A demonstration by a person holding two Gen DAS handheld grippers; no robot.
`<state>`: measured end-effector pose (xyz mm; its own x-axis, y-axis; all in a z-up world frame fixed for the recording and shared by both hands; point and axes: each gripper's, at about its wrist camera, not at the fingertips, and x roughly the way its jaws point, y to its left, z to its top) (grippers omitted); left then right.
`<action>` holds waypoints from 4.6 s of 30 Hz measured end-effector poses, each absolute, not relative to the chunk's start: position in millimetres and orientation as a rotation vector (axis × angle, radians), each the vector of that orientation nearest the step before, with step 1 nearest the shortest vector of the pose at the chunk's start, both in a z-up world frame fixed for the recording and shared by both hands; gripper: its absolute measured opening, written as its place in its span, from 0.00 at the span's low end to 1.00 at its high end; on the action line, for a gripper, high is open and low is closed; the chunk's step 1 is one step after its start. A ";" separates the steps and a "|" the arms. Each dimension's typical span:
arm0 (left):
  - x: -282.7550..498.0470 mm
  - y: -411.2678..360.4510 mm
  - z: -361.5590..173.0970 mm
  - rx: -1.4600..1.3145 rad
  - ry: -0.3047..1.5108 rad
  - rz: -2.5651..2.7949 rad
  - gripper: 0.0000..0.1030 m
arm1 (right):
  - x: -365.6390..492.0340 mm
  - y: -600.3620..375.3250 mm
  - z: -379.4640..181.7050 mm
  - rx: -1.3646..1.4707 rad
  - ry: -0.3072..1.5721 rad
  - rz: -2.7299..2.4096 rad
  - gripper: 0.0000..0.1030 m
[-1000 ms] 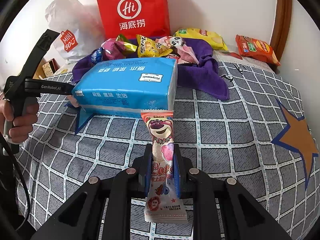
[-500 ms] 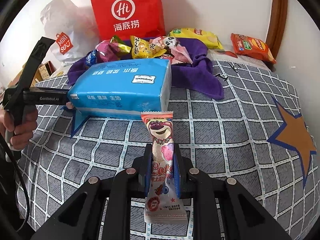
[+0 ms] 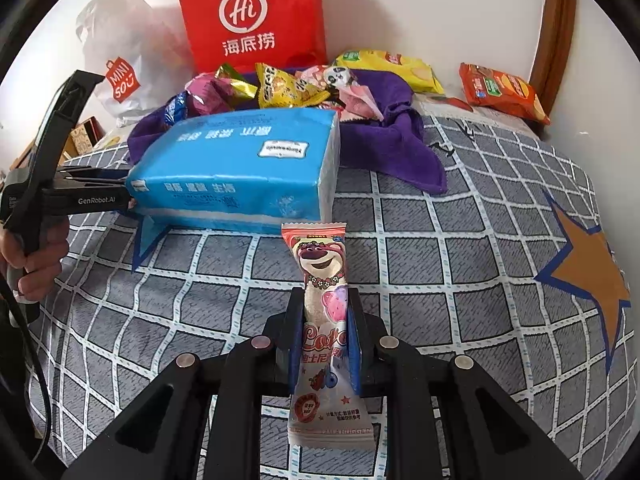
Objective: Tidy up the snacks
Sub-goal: 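Carry the Lotso packet with the right gripper while the left carries the pale pink packet, then open both grippers to drop the packets onto the purple towel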
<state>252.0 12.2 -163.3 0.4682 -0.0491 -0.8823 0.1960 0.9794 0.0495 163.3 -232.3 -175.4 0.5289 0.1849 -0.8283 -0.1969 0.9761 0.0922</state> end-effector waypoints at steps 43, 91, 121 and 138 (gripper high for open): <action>148.0 35.8 -85.8 -0.038 1.021 -0.245 0.33 | 128.5 -210.5 -93.5 -0.007 0.845 0.190 0.19; 206.5 14.4 -33.2 -0.050 0.942 -0.284 0.33 | 193.8 -213.0 -47.3 0.006 0.737 0.200 0.19; 359.8 14.2 -67.6 -0.126 1.001 -0.237 0.33 | 360.4 -193.0 -78.7 -0.014 0.811 0.259 0.19; 378.5 16.6 -99.3 -0.147 1.040 -0.250 0.33 | 382.3 -182.6 -127.2 -0.040 0.909 0.254 0.19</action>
